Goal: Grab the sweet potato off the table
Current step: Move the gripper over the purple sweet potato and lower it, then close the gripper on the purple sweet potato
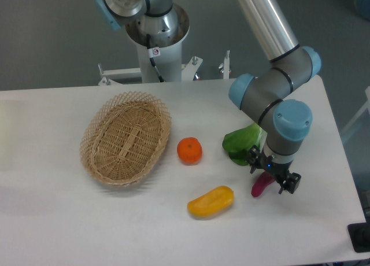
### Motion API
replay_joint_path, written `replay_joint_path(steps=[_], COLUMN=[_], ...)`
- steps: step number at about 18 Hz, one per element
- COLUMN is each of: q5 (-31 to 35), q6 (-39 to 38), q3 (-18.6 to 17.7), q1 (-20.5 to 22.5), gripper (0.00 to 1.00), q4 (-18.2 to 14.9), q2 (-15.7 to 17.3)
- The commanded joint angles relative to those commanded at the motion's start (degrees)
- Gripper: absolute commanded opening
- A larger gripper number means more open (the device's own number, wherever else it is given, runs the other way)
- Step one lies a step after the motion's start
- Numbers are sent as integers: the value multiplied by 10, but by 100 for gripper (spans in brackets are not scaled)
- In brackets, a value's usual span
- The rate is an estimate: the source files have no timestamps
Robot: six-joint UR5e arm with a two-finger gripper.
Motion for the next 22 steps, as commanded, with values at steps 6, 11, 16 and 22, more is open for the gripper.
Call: replay_joint_path(steps=[6, 11, 16, 22], q5=[1, 4, 5, 5], q6=[-3, -4, -4, -4], q3=[-4, -7, -7, 8], q1=[-2, -6, -6, -5], gripper=[78, 61, 36, 30], q4=[4, 4, 3, -5], q2=[-5, -5, -3, 3])
